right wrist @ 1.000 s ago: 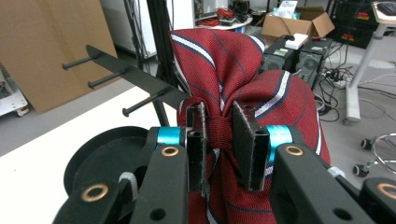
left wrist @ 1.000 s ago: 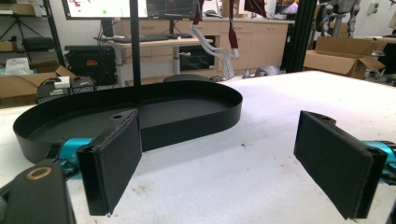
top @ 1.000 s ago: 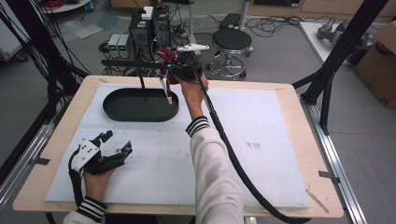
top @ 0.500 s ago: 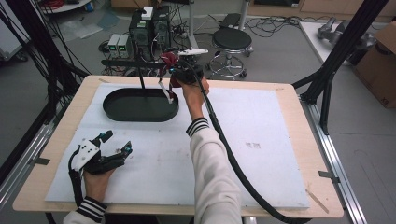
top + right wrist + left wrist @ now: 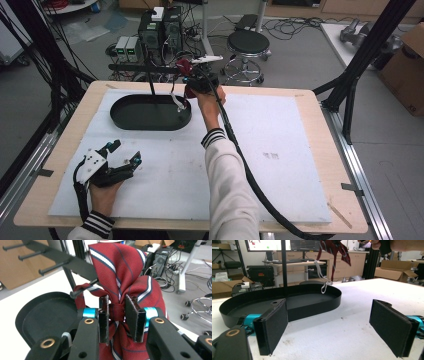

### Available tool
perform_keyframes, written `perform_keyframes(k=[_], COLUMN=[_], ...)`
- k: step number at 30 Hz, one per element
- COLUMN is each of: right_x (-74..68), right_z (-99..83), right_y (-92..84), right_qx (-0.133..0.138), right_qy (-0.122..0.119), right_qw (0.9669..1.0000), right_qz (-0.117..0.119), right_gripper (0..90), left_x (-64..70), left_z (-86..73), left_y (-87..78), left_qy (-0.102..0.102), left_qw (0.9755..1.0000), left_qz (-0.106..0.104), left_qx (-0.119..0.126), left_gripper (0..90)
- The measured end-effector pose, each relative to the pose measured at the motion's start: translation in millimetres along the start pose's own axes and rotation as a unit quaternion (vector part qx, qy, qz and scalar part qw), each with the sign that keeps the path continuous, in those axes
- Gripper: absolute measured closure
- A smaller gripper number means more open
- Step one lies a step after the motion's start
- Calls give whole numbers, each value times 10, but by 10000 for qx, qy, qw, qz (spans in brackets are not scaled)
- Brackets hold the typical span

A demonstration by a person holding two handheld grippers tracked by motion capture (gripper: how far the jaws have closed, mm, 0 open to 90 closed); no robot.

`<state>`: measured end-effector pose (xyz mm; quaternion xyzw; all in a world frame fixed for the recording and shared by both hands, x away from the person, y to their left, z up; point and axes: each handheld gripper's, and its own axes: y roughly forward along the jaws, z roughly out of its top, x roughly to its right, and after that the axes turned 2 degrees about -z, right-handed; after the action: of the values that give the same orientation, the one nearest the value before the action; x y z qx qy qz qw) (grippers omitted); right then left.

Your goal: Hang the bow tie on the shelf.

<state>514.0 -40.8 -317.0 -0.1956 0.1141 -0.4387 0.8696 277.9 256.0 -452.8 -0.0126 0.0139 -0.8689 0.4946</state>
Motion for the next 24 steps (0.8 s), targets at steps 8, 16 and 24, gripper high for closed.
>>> perform_keyframes(k=[8,16,24], right_x=[-1,-117,-192], right_z=[-85,-84,-74], right_y=[-7,-96,-263], right_qx=[-121,-48,84], right_qy=[-131,-289,-242], right_qw=[9998,9991,9993], right_qz=[-40,-295,-254], right_gripper=[625,297,112], left_x=[1,2,4], left_z=[-1,0,-1], left_y=[-1,-1,-2], left_qy=[1,16,30], left_qw=[10000,10000,10000], left_qz=[-8,-13,-7], left_qx=[8,10,22], left_gripper=[155,155,155])
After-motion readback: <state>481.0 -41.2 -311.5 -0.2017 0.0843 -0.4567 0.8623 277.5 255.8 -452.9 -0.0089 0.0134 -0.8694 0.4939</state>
